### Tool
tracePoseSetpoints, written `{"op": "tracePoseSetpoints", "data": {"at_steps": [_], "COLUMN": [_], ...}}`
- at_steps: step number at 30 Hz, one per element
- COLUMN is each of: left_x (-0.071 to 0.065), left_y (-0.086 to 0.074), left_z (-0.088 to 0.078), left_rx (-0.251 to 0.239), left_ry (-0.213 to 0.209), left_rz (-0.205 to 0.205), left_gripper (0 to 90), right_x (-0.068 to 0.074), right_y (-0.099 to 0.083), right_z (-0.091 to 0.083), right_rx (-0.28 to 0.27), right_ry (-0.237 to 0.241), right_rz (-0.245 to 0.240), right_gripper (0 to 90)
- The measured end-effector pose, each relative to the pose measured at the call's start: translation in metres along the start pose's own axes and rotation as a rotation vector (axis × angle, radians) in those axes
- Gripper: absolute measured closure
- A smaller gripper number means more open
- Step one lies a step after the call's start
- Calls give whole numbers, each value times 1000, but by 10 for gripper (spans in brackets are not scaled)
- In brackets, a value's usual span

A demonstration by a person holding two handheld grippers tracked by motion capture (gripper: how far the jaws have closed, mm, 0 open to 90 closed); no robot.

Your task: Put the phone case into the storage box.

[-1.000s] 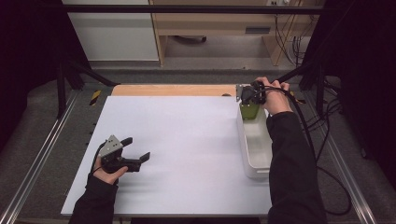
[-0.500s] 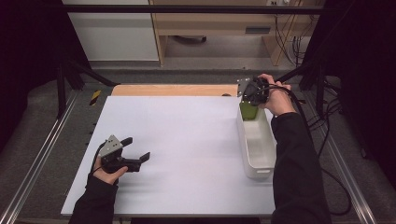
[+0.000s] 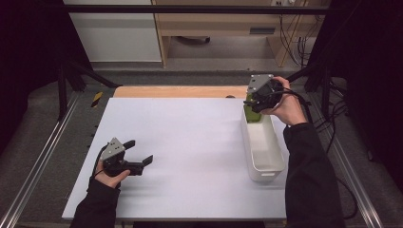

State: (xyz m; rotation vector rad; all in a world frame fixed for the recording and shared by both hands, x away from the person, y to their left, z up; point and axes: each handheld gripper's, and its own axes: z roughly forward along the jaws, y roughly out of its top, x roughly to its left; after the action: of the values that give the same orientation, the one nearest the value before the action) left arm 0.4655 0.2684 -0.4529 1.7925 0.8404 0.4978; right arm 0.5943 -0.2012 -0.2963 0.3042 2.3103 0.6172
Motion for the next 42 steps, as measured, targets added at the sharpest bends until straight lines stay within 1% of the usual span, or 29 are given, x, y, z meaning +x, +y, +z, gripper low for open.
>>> {"op": "tracePoseSetpoints", "data": {"at_steps": [2, 3, 6, 8, 9, 10, 13, 14, 15, 17, 21, 25, 27, 34, 36, 37, 38, 40, 42], "left_x": [0, 0, -1, -1, -1, -1, -2, -2, -2, -2, -4, -5, -5, -4, -3, -3, -3, -3, -4], "left_y": [0, 0, 0, 0, 0, 0, 1, 1, 1, 1, 2, 3, 4, 2, 1, 0, 0, 0, 0], "left_z": [0, 0, 0, 0, 0, 0, -1, -1, -1, -1, -2, -2, -3, -7, -8, -8, -8, -8, -7], "left_rx": [0, 0, -3, -4, -5, -7, -13, -16, -17, -20, -25, -30, -33, -37, -36, -35, -34, -33, -32], "left_ry": [-1, -2, -3, -7, -9, -11, -13, -14, -15, -19, -28, -32, -34, -36, -35, -35, -36, -36, -39], "left_rz": [0, 1, -1, 1, 1, 2, -2, -4, -4, -3, -1, 2, 3, 1, 2, 2, 2, 3, 5], "left_gripper": [23, 22, 20, 19, 18, 17, 16, 15, 15, 14, 13, 11, 11, 9, 9, 9, 9, 8, 8], "right_x": [3, 5, 13, 18, 20, 23, 29, 31, 34, 39, 50, 63, 69, 88, 94, 97, 100, 106, 111], "right_y": [-2, -3, -5, -6, -6, -6, -7, -7, -8, -9, -12, -20, -25, -52, -61, -66, -71, -80, -88], "right_z": [-5, -8, -15, -19, -21, -24, -31, -34, -36, -40, -46, -52, -54, -60, -62, -63, -63, -64, -64], "right_rx": [-29, -34, -66, -76, -89, -106, -147, -166, -191, -221, -275, -347, -356, -414, -434, -434, -442, -450, -471], "right_ry": [-6, -9, -12, -7, -12, -18, -5, -11, -9, 1, 27, 54, 64, 62, 63, 62, 65, 74, 88], "right_rz": [57, 82, 137, 196, 211, 230, 325, 345, 372, 407, 461, 510, 535, 645, 663, 672, 669, 684, 690], "right_gripper": [258, 246, 198, 153, 147, 140, 84, 77, 65, 45, 19, 14, 8, 7, 7, 7, 7, 7, 8]}}
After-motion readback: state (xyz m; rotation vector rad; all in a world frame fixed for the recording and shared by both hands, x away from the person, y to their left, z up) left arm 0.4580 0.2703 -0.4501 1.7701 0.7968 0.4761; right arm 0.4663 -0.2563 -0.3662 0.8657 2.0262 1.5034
